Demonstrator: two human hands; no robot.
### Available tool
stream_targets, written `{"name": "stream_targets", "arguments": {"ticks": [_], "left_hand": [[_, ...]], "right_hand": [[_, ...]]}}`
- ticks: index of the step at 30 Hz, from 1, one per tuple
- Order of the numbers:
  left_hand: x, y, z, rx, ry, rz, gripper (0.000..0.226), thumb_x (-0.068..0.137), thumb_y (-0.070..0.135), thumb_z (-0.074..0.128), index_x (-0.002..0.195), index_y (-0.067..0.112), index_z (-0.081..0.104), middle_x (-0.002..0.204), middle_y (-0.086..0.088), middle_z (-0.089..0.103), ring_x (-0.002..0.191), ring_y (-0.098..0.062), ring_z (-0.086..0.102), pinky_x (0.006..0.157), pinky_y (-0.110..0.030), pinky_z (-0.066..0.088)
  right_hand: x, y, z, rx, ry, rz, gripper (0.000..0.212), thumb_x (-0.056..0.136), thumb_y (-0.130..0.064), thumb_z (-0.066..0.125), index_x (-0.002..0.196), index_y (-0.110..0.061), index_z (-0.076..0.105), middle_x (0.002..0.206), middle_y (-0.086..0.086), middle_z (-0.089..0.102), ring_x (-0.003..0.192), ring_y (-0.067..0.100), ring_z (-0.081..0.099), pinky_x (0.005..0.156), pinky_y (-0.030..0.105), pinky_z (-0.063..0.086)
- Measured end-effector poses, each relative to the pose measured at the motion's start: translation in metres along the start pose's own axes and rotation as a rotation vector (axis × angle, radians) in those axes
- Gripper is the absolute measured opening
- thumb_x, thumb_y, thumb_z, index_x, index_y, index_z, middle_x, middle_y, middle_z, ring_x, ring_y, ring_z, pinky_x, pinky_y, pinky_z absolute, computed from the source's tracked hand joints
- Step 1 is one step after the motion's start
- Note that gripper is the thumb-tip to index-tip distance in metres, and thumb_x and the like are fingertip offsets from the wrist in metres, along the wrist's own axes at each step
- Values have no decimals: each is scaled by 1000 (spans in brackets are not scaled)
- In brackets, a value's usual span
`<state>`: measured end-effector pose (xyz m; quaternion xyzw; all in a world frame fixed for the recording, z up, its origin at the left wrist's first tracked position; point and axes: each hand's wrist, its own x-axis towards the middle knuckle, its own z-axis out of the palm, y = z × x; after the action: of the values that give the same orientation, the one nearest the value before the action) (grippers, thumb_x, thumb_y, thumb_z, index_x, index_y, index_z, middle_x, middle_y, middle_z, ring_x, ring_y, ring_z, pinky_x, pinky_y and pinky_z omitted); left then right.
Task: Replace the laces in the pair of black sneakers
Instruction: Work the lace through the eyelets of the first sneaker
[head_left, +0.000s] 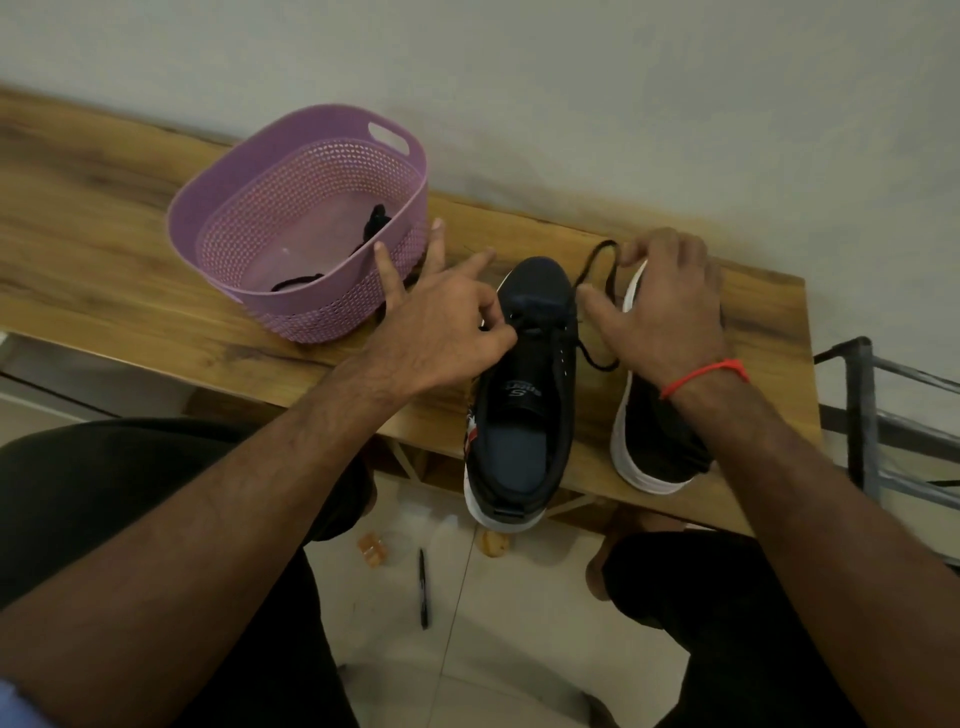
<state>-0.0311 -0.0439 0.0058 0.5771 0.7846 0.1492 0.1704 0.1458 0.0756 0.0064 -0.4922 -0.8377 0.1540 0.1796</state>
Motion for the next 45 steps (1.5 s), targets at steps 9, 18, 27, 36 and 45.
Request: {"name": "stream_targets", "arguments": {"ticks": [9, 18, 27, 36, 45], "left_hand": [[1, -2, 1, 10, -5, -4, 19, 84, 38, 68, 68, 36, 59, 166, 7, 26, 155, -28, -16, 108, -72, -24], [0, -1, 0, -2, -14, -6, 22, 84, 38, 68, 65, 35, 57, 167, 7, 24, 155, -30, -16, 107, -72, -25], [1, -3, 2, -8, -9, -11, 21, 84, 38, 66, 65, 35, 58, 166, 7, 27, 156, -29, -14, 107, -71, -24], [1, -3, 1, -26, -26, -16, 18, 84, 38, 68, 69, 33, 62, 165, 7, 29, 156, -28, -13, 108, -72, -23], [0, 0, -2, -19, -58, -27, 22, 85, 37, 67, 66, 32, 59, 163, 7, 33, 156, -29, -10, 111, -73, -21]], "right_hand": [[-36, -26, 29, -221, -272, -273, 31, 91, -47, 58, 109, -22, 62, 156, 3, 30, 148, 34, 13, 117, 63, 12], [13, 6, -19, -38, 118, -23, 20, 79, -44, 50, 87, -26, 56, 115, 2, 59, 117, 32, 50, 97, 41, 36], [-32, -28, 26, -306, -302, -334, 33, 88, -49, 59, 110, -25, 60, 155, 4, 28, 145, 36, 14, 115, 67, 12], [11, 4, -12, 76, 74, 12, 17, 79, -44, 54, 85, -29, 56, 115, -1, 58, 118, 30, 49, 91, 33, 32], [-18, -23, 9, -119, -307, -125, 70, 79, -51, 66, 141, -38, 35, 159, 1, 12, 147, 34, 4, 116, 63, 12]]}}
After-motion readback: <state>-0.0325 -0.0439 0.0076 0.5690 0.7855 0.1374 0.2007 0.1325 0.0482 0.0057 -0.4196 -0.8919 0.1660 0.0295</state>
